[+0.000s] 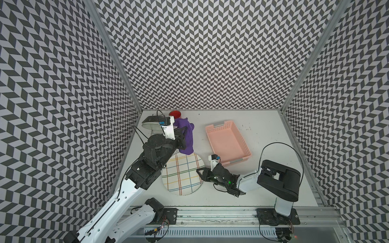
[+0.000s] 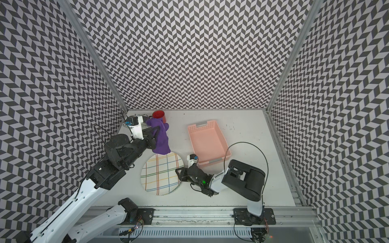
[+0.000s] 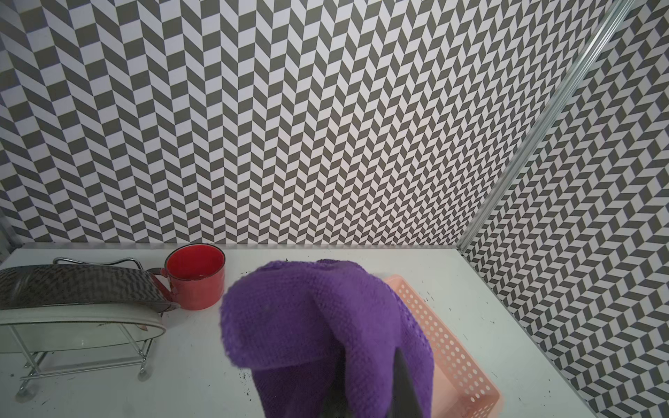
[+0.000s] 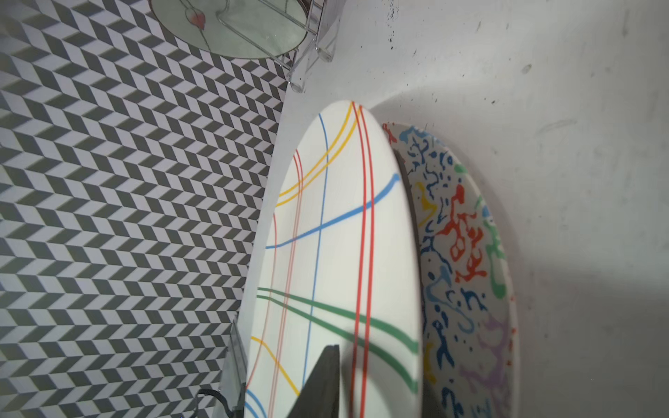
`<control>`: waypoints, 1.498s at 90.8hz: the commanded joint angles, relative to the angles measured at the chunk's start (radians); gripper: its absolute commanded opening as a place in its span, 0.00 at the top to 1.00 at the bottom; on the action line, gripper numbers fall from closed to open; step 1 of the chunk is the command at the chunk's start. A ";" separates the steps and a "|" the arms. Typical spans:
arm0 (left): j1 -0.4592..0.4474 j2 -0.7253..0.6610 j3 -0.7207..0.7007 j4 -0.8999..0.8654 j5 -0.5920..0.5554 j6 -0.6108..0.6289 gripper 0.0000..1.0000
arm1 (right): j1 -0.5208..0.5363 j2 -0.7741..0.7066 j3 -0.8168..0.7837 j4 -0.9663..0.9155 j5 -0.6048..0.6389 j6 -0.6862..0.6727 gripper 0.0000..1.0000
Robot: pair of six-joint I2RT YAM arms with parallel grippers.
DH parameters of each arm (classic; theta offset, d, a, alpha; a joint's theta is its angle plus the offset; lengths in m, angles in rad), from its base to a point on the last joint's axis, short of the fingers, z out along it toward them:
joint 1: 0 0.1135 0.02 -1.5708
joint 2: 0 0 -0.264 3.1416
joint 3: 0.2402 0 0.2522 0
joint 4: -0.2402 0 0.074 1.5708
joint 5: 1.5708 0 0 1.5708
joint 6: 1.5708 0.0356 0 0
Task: Wipe the wet plate dry
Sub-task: Place the plate on the plate, then place the towel at the center of the board.
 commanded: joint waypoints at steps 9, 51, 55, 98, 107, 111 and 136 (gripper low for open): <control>-0.001 -0.009 -0.011 0.028 0.006 0.000 1.00 | 0.003 -0.036 -0.020 -0.067 0.037 -0.058 0.61; 0.008 0.096 -0.066 0.163 -0.057 -0.024 1.00 | 0.010 -0.423 -0.186 -0.165 0.086 -0.111 0.39; 0.019 0.130 -0.075 0.205 -0.048 -0.025 1.00 | 0.010 -0.490 -0.199 -0.197 0.107 -0.127 0.37; 0.203 0.780 0.082 0.450 0.057 0.021 0.97 | -0.342 -1.142 -0.298 -0.560 0.273 -0.399 0.09; 0.204 0.869 0.075 0.473 0.074 -0.009 0.78 | -0.405 -1.212 -0.295 -0.608 0.267 -0.442 0.06; 0.205 0.899 0.069 0.483 0.086 -0.029 0.67 | -0.429 -1.232 -0.293 -0.621 0.268 -0.468 0.05; 0.201 0.865 -0.039 0.565 0.140 -0.101 0.00 | -0.560 -1.267 -0.212 -0.724 0.317 -0.630 0.00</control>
